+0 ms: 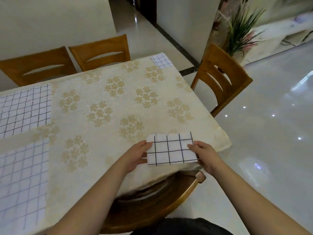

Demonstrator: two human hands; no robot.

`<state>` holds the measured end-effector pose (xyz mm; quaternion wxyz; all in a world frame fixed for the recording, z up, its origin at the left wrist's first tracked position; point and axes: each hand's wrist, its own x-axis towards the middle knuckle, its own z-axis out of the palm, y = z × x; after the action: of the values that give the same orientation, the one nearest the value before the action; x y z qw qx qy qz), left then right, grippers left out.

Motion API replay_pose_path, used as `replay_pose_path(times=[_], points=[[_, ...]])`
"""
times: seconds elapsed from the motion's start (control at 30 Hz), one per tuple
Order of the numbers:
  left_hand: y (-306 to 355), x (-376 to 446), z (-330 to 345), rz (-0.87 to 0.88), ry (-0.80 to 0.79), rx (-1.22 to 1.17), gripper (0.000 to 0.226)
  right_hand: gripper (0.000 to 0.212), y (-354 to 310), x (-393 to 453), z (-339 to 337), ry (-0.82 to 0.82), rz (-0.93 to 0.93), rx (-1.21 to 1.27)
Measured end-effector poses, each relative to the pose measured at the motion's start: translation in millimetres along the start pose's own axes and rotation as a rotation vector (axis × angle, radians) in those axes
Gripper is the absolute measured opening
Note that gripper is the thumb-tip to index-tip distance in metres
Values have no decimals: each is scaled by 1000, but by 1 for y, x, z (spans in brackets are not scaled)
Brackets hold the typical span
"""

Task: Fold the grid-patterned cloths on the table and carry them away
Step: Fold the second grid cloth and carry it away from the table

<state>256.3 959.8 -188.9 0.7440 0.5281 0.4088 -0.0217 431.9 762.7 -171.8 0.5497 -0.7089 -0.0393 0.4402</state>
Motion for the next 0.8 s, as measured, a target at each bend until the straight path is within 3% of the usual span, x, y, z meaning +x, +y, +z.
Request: replay_pose_path(times=[0.13, 0.23, 0.57, 0.8], points=[[4, -6, 42, 52, -26, 118, 21, 20, 1, -18, -41, 61, 5, 122], [12, -14, 85, 110, -28, 193, 20, 12, 4, -38, -79, 59, 8, 176], [0, -31, 246, 182, -114, 347, 19, 12, 39, -107, -234, 134, -9, 194], [-3, -26, 327, 196, -147, 447, 19, 10, 49, -131, -302, 222, -17, 226]])
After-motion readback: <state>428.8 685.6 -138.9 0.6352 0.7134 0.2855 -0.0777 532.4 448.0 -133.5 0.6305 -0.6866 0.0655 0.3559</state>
